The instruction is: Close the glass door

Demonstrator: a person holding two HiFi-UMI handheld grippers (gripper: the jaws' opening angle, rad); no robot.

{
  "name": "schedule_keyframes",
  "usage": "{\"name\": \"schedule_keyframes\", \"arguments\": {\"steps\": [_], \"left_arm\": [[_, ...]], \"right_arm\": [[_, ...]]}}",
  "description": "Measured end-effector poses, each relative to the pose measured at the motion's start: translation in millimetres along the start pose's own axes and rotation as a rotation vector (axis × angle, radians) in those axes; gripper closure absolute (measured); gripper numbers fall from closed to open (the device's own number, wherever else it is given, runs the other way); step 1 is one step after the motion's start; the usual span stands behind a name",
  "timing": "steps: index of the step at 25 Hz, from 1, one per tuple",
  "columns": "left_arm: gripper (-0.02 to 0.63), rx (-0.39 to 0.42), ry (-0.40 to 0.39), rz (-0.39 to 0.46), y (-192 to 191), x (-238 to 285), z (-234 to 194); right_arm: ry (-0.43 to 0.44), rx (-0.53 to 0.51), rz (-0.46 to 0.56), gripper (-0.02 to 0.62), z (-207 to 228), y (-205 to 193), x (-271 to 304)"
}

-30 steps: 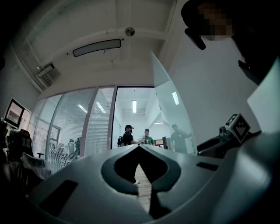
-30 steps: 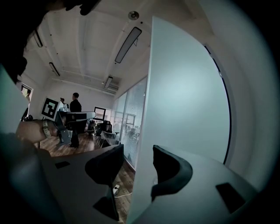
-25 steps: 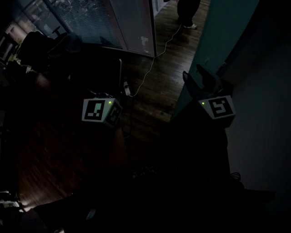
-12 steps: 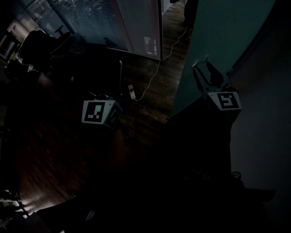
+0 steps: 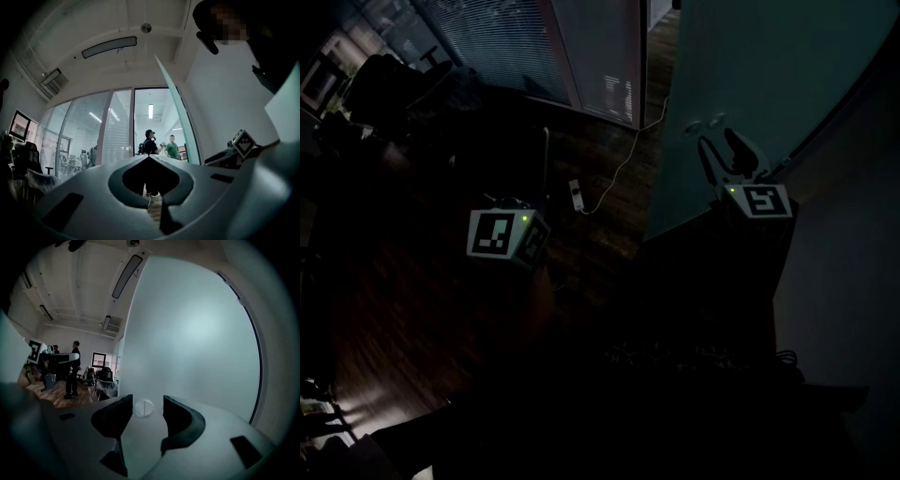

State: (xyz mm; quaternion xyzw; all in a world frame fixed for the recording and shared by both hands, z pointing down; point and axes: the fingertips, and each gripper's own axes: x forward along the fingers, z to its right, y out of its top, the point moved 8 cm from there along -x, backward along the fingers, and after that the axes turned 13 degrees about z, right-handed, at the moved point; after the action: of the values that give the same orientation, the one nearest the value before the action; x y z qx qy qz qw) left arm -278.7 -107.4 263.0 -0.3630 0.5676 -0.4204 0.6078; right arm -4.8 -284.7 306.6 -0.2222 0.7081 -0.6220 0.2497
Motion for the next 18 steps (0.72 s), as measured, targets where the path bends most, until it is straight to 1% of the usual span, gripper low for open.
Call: {"name": "schedule_keyframes", "arguments": {"steps": [9,14,18], "left_arm": [[0.604,0.021,0.024,0.012,-21,61,-25],[0.604,0.021,0.039,0.008,-40,91,-40],[0.604,0.026,0.050,0.011,-45,112,-47]], "right_arm": [[0.044,0.009,-0.037,0.391,30,-18,72],[0.096,0.022,-0.122,0.391,35,-42,108],[0.084,0.048,-0.138,0.391,32,-52,142]]}}
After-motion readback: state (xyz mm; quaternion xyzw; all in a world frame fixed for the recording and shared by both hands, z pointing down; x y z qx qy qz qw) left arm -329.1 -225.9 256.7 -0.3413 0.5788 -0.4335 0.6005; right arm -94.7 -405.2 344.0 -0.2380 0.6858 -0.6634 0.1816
